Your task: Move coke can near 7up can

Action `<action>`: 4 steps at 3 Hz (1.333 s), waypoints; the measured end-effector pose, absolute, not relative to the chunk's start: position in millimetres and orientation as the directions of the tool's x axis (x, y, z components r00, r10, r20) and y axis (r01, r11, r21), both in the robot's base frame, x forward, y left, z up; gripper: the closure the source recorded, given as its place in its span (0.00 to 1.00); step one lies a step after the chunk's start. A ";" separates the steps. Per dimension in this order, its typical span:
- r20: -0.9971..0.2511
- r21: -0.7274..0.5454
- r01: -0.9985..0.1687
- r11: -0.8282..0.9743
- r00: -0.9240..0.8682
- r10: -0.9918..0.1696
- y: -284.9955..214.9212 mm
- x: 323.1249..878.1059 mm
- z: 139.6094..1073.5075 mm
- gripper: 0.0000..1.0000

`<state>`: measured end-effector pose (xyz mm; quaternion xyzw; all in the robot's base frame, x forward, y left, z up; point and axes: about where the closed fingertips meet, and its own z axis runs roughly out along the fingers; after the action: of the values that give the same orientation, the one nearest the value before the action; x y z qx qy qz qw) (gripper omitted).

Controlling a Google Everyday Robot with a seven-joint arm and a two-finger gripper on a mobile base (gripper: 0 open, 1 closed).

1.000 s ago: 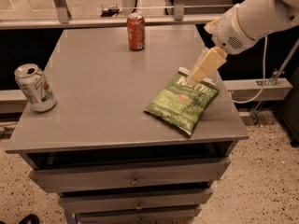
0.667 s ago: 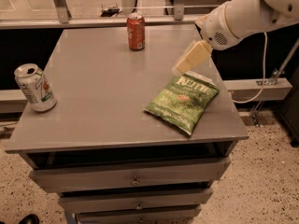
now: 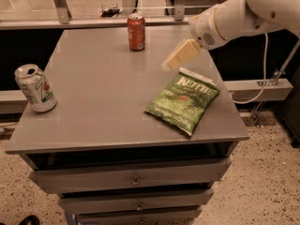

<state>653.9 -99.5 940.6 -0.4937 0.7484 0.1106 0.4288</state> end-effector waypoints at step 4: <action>-0.921 -0.155 -0.782 0.603 -0.106 -0.374 -11.1 815.2 916.9 0.00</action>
Offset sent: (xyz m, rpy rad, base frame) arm 0.1342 0.0704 -0.0225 0.2897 -0.0748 -0.0575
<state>815.2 -11.1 916.9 -0.4023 0.7188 0.1911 0.5338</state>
